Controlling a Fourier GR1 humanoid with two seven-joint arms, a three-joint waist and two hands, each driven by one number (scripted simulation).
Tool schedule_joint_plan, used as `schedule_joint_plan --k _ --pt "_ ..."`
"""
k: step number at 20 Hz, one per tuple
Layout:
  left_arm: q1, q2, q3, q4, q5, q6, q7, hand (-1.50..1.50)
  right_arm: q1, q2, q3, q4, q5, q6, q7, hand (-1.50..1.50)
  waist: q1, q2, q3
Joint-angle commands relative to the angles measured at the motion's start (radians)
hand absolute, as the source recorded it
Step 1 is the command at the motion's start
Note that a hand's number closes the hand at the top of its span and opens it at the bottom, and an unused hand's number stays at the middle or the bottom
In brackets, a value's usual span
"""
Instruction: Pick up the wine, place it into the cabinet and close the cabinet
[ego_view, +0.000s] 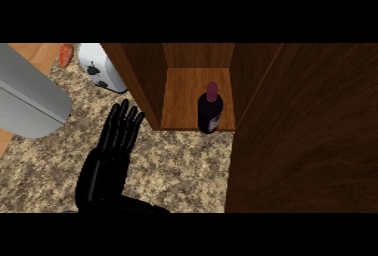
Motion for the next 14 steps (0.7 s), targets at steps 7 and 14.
schedule_joint_plan --k 7,14 --pt "0.243 0.166 0.152 -0.196 0.0 0.005 -0.011 -1.5 0.134 -0.07 0.201 -0.089 -0.056 0.176 0.063 1.5 -0.004 0.001 -0.001" --pt "0.483 0.267 0.342 -0.303 0.111 -0.161 -0.086 -1.5 0.102 0.012 0.381 -0.137 -0.065 0.094 0.189 1.5 0.004 0.0 -0.002"
